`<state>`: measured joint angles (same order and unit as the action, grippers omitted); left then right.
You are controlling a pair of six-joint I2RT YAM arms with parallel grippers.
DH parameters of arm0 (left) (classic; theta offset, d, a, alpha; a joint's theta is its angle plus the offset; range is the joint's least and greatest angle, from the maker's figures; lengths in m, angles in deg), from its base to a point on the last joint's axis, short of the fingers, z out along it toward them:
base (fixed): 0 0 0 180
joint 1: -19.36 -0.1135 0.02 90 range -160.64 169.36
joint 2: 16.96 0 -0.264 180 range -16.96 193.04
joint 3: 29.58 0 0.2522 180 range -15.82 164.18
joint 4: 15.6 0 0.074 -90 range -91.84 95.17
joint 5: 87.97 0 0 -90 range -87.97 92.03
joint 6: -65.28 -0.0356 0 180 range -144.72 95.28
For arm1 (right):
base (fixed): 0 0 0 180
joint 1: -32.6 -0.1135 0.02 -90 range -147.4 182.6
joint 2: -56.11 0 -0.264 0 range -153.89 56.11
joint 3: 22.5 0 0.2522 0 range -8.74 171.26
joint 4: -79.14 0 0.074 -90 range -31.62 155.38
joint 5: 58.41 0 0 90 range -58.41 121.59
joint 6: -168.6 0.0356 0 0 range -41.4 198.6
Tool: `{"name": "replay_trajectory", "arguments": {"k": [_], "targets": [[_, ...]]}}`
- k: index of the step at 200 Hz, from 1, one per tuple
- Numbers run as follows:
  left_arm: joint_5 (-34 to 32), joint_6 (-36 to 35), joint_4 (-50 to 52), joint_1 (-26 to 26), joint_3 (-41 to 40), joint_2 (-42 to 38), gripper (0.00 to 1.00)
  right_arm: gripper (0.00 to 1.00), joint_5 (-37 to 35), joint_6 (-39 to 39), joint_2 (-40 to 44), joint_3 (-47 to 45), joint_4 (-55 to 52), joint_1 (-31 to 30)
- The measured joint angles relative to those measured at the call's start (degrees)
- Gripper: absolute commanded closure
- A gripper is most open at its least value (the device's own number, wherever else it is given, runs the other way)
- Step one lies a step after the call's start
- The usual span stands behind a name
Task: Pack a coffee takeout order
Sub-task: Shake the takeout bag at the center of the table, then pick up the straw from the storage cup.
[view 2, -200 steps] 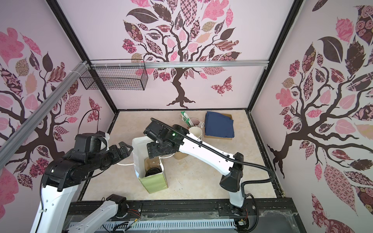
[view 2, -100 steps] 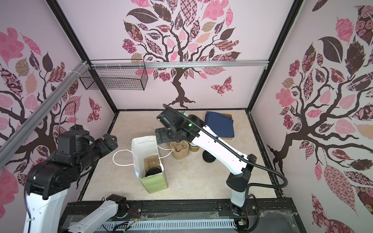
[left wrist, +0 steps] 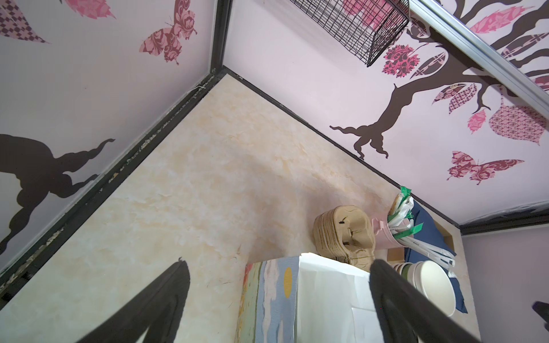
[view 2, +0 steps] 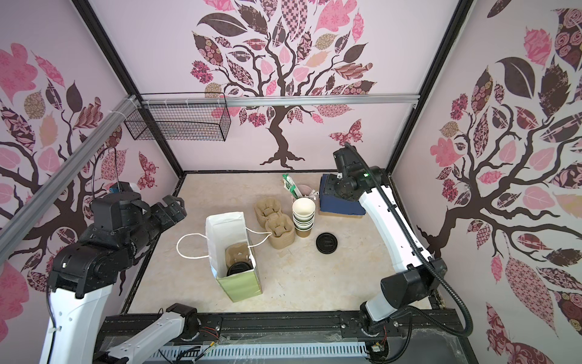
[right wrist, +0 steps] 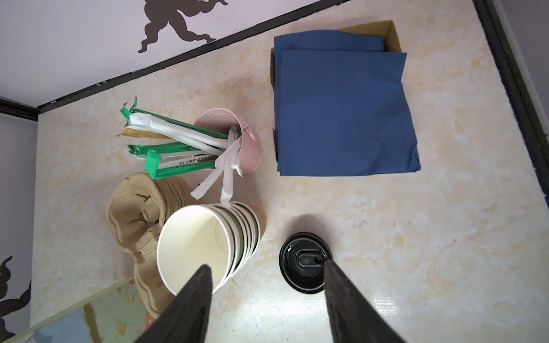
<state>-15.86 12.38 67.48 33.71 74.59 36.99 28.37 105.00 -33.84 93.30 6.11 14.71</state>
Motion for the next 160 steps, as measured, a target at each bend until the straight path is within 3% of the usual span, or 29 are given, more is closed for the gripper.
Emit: {"name": "replay_trajectory", "arguments": {"k": [24, 47, 70, 99, 160], "targets": [[0.48, -0.37, -0.15, 0.00, 0.00, 0.07, 0.02, 0.47, 2.82, -0.76, -4.24, -0.11, 2.62, 1.07], [1.09, -1.03, -0.09, 0.00, 0.00, 0.04, 0.02, 0.41, 6.12, -1.03, -7.43, -0.74, 4.39, 1.22], [1.75, -1.14, -0.07, 0.00, 0.00, 0.11, 0.02, 0.44, 8.24, -2.08, -9.99, -0.13, 4.70, 1.27], [2.36, -1.16, -0.09, -0.02, 0.00, 0.63, 0.02, 0.54, 7.61, -5.25, -13.46, 4.26, 3.28, 1.07], [2.80, -1.60, -0.09, -0.04, 0.00, 1.92, 0.02, 0.55, 2.29, -11.89, -20.48, 16.44, 0.90, -1.79]]}}
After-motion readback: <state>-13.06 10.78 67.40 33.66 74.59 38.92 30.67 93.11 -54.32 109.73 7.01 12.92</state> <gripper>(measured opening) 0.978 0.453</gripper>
